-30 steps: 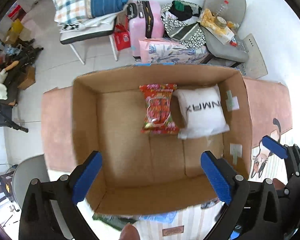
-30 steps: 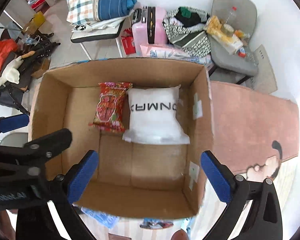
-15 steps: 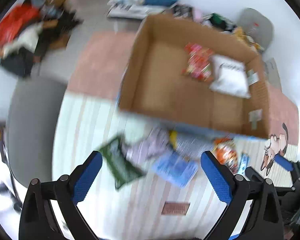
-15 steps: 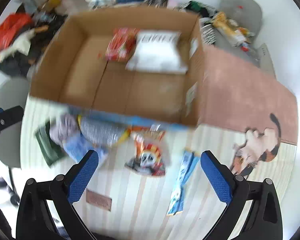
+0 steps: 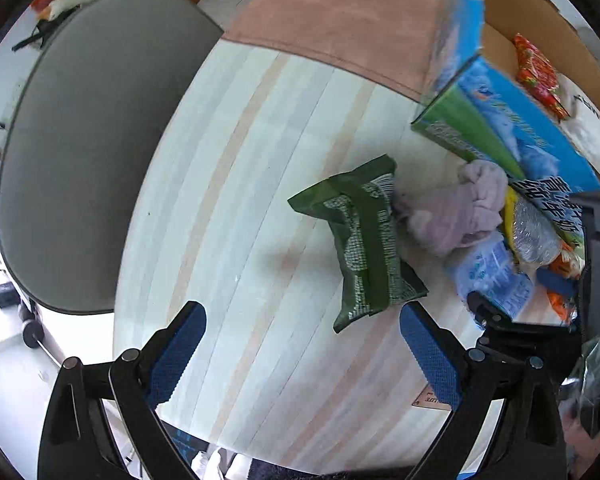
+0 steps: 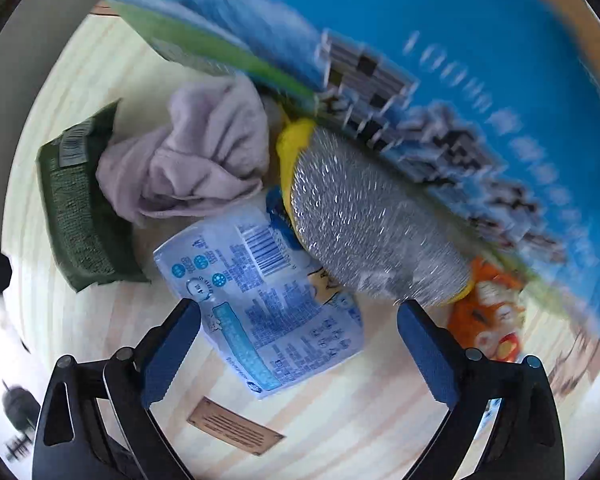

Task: Organize soft objects
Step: 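Grasp the blue-white tissue pack with the right tool while the left grasps the green packet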

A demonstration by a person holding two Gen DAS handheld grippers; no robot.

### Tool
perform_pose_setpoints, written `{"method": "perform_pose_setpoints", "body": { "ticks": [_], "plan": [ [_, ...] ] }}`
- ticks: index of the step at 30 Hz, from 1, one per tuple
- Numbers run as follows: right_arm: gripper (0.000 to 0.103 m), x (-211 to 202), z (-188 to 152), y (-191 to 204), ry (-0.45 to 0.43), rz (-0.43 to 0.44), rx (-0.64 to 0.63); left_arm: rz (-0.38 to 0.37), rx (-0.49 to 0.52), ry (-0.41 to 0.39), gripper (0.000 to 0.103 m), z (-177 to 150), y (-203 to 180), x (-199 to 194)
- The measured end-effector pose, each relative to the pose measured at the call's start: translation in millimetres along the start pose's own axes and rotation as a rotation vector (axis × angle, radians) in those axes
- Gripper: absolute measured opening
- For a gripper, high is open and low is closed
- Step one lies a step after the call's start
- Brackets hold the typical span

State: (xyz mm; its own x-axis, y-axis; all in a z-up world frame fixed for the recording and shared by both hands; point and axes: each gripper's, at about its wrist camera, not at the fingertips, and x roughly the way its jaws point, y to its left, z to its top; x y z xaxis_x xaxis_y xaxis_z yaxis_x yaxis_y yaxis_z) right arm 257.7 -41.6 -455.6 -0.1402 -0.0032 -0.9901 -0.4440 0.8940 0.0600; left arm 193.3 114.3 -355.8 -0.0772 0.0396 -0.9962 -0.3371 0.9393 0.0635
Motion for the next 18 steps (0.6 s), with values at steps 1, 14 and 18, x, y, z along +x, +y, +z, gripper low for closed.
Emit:
{"method": "perform_pose_setpoints", "body": {
  "ticks": [1, 14, 18],
  "plan": [
    [0.094, 2, -3, 1, 0.02, 0.035, 0.025, -0.012, -0.005, 0.007, 0.099, 1, 1, 3],
    [0.094, -1, -22, 4, 0.008, 0.081, 0.068, -0.142, 0.013, 0.068, 0.049, 40, -9, 64],
    [0.079, 7, -24, 10, 0.038, 0.093, 0.066, -0.105, 0.054, 0.058, 0.032, 29, -6, 60]
  ]
}}
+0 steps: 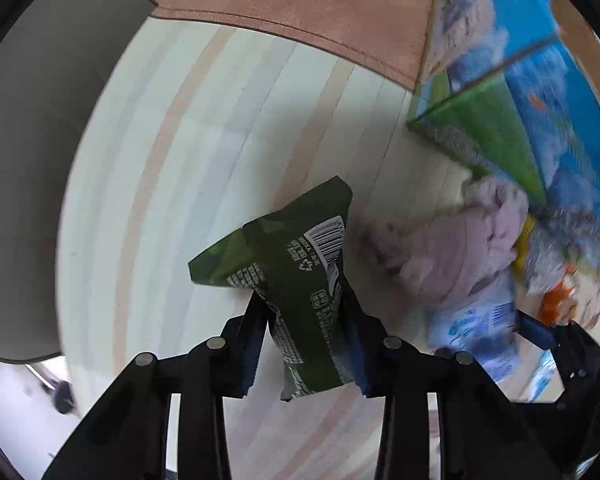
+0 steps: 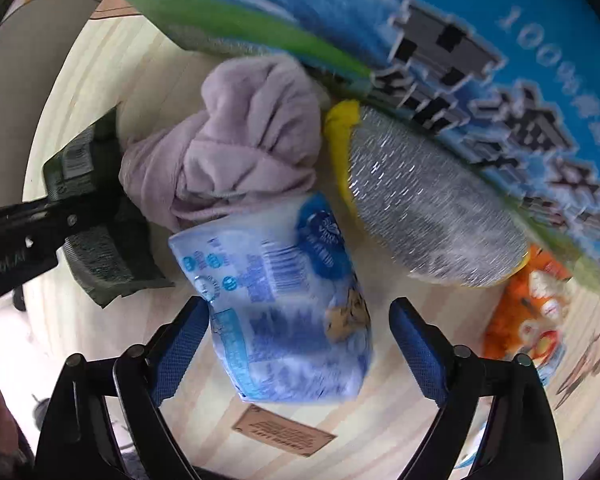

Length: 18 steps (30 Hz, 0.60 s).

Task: Organize soft objects
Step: 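Grasp the blue-white tissue pack with the right tool while the left grasps the green packet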

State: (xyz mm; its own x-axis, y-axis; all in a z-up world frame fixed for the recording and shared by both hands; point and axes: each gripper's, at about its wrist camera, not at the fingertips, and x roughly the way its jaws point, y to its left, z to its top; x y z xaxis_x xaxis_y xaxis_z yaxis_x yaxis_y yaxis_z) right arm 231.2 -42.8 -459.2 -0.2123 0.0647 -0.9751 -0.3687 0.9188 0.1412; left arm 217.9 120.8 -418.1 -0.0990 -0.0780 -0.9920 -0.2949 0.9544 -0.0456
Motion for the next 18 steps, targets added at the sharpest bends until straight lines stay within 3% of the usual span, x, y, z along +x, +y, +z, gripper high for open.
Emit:
{"method": "perform_pose_setpoints", "body": {
  "ticks": [1, 7, 12, 18],
  "plan": [
    [0.075, 2, -5, 0, 0.011, 0.024, 0.019, 0.006, 0.008, 0.005, 0.032, -6, 2, 0],
    [0.075, 9, -55, -16, 0.109, 0.183, 0.178, -0.012, 0.068, 0.091, 0.034, -49, 4, 11],
    [0.081, 4, -71, -13, 0.047, 0.109, 0.161, -0.041, 0.012, 0.135, 0.043, -46, 18, 33],
    [0.084, 17, -69, 0, 0.079, 0.091, 0.14, -0.029, 0.048, 0.139, 0.047, -49, 7, 42]
  ]
}}
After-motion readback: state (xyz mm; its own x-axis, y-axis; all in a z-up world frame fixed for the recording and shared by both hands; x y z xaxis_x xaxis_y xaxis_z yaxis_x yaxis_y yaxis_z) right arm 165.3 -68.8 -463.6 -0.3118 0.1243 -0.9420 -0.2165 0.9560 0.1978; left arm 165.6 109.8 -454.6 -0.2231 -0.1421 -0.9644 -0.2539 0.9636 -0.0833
